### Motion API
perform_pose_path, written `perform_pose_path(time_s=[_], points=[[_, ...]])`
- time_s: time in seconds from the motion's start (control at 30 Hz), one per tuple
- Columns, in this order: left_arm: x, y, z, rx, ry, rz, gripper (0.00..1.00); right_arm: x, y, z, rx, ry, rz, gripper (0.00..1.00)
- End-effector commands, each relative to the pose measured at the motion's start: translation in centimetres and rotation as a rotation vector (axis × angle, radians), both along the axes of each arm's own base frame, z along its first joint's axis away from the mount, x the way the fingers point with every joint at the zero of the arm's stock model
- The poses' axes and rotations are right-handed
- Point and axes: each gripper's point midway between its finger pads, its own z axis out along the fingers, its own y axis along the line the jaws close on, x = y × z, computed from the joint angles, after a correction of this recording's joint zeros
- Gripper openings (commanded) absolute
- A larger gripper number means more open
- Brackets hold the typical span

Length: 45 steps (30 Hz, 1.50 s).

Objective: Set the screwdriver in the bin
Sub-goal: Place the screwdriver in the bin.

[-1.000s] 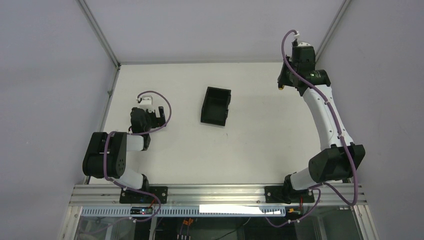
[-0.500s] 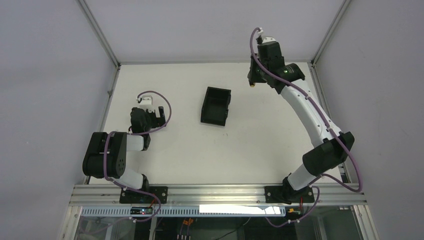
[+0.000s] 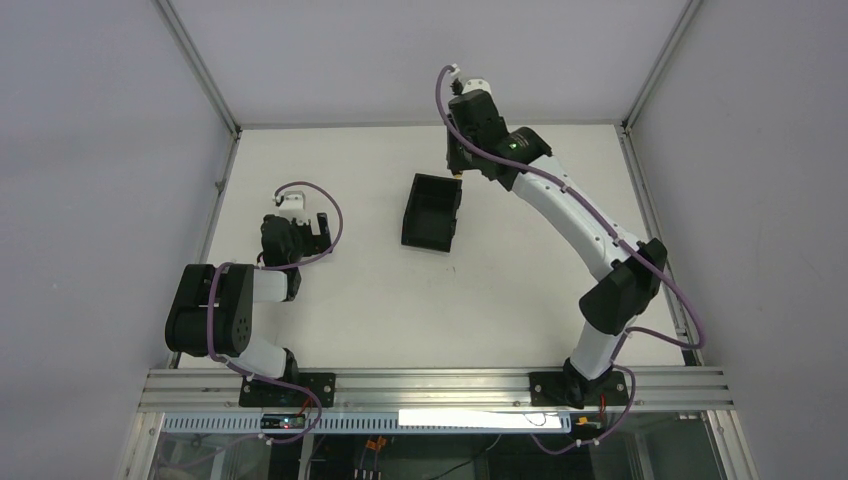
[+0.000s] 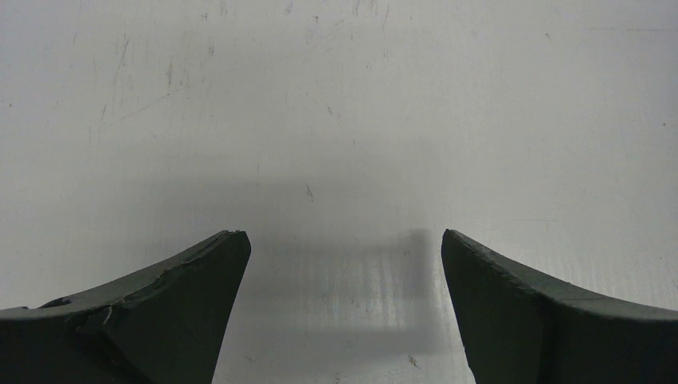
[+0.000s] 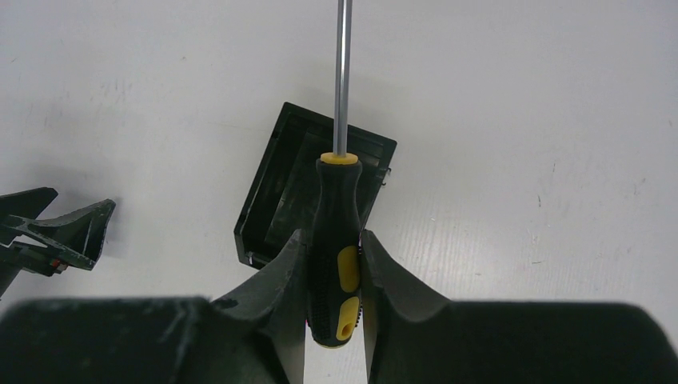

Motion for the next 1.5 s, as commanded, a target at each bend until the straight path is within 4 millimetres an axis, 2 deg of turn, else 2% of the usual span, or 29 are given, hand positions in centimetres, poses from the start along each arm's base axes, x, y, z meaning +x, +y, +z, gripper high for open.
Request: perform_pose_path(time_s=[0.0, 0.17, 0.37, 1.1, 1.3, 1.47], points=[[0.4, 0.0, 1.4, 0.001, -0.048, 0.013, 0.99, 1.3, 1.8, 3.5, 0.063, -0.116, -0.035, 0.09], [0.4, 0.0, 1.4, 0.0, -0.047, 0.012, 0.99, 1.7, 3.8, 2.5, 0.057, -0.124, -0.034, 0.09], [0.4, 0.0, 1.4, 0.0, -0.047, 0.012, 0.99, 2.0, 5.6, -0.1, 0.055, -0.101, -0.002, 0.09], [0.4, 0.0, 1.4, 0.0, -0.049, 0.012, 0.99, 1.1, 6.8, -14.8, -0.011, 0.081, 0.03, 0.09], [0.4, 0.0, 1.4, 0.0, -0.05, 0.013, 0.99, 0.6, 6.9, -18.0, -0.032, 0.121, 0.058, 0.11], [0.4, 0.0, 1.4, 0.0, -0.047, 0.012, 0.99, 0.4, 7.0, -20.2, -0.059, 0.157, 0.075, 0.17]])
